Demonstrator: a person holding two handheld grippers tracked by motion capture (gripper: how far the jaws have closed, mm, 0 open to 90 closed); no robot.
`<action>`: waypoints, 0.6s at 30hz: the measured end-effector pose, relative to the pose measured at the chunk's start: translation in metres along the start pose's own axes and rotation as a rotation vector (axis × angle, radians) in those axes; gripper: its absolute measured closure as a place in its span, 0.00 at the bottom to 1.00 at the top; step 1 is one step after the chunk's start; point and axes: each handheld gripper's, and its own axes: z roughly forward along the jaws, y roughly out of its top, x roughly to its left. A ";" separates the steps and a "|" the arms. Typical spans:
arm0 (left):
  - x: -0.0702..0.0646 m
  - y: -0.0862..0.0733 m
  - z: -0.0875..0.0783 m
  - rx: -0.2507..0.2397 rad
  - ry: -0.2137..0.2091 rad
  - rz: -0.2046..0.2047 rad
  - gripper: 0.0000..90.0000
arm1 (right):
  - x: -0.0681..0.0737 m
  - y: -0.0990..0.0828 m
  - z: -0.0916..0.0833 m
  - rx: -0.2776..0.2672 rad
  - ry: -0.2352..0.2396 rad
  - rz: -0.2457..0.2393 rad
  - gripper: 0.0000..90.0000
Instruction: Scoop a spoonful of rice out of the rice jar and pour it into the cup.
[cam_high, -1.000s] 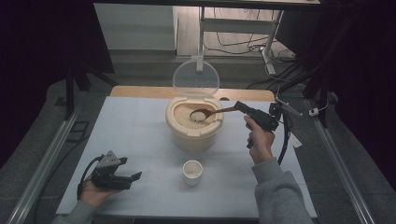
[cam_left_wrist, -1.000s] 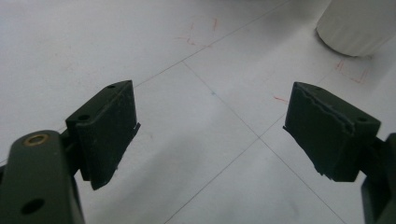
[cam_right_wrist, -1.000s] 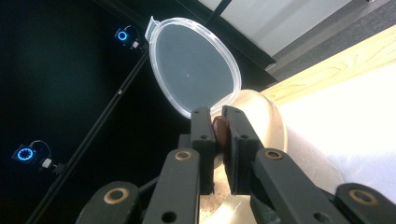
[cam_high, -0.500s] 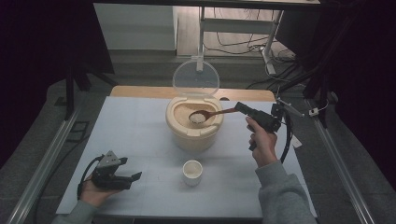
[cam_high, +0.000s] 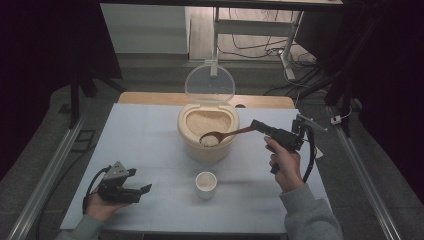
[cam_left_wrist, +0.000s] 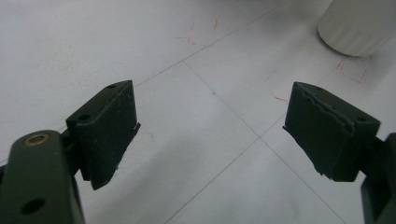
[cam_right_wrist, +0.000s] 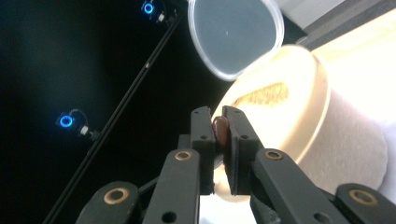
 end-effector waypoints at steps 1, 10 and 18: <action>0.000 0.000 0.000 0.000 0.000 0.000 0.19 | 0.000 -0.002 -0.001 0.006 0.001 0.000 0.92; 0.000 0.000 0.000 0.002 0.002 -0.003 0.19 | -0.009 -0.023 -0.010 0.086 0.001 0.002 0.92; 0.000 0.000 0.001 0.005 0.003 -0.003 0.19 | -0.022 -0.038 -0.016 0.129 -0.033 -0.014 0.92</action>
